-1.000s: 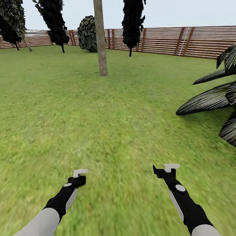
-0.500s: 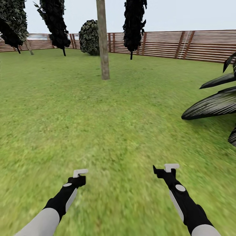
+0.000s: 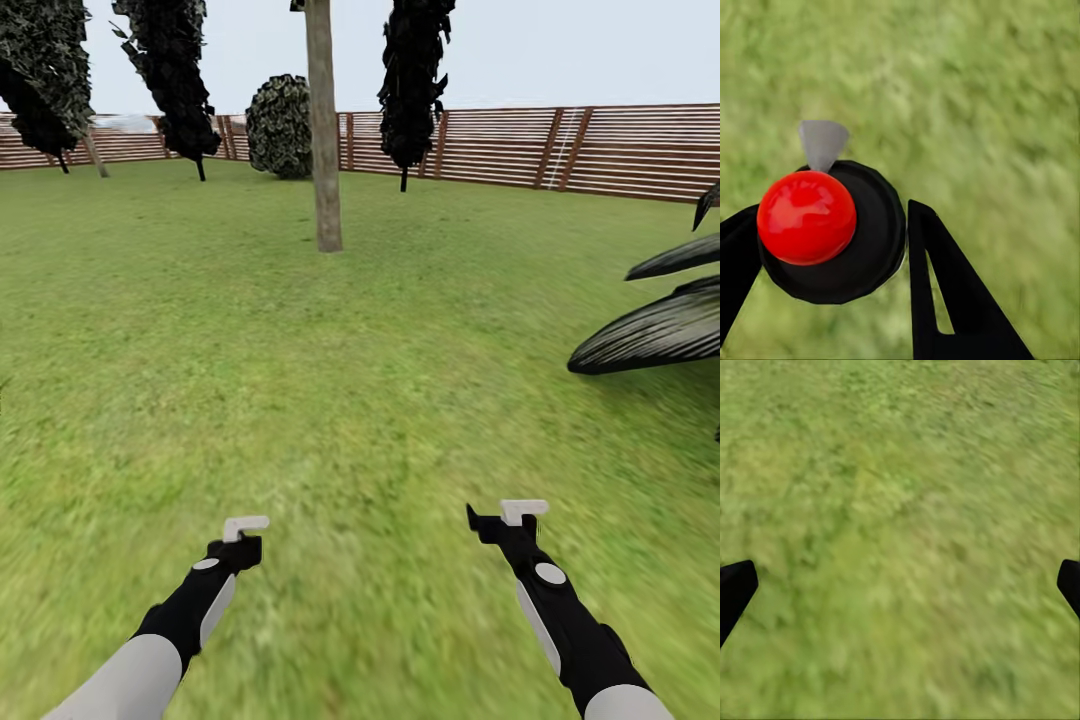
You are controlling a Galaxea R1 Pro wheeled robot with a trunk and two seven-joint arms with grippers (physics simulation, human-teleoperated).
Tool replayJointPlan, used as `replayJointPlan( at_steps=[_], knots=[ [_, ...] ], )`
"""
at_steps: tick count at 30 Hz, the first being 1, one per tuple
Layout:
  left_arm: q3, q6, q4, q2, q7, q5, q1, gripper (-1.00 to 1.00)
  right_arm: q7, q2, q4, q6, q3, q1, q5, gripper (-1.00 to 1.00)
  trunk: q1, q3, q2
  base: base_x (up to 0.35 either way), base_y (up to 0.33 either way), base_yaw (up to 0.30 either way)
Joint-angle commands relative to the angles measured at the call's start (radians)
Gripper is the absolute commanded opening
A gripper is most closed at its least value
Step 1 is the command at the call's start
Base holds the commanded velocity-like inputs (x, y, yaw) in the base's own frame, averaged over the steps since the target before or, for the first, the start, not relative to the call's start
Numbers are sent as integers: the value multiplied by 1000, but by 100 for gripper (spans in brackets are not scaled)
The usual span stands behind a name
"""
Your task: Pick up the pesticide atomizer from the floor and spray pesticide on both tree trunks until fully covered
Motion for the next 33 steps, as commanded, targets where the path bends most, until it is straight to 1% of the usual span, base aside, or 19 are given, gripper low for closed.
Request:
replayJointPlan(
  at_steps=[1,17,33],
  knots=[
    [0,0,0,0,0,0,0,-100,0,0,0,0,0,0,0,100,0,2,0,140,245,0],
    [4,0,0,3,-4,3,0,-100,0,0,-1,0,1,0,0,100,0,27,0,217,245,0],
    [6,1,0,4,-11,6,-1,-100,0,8,-2,0,3,0,0,100,0,51,0,235,245,0]
  ],
)
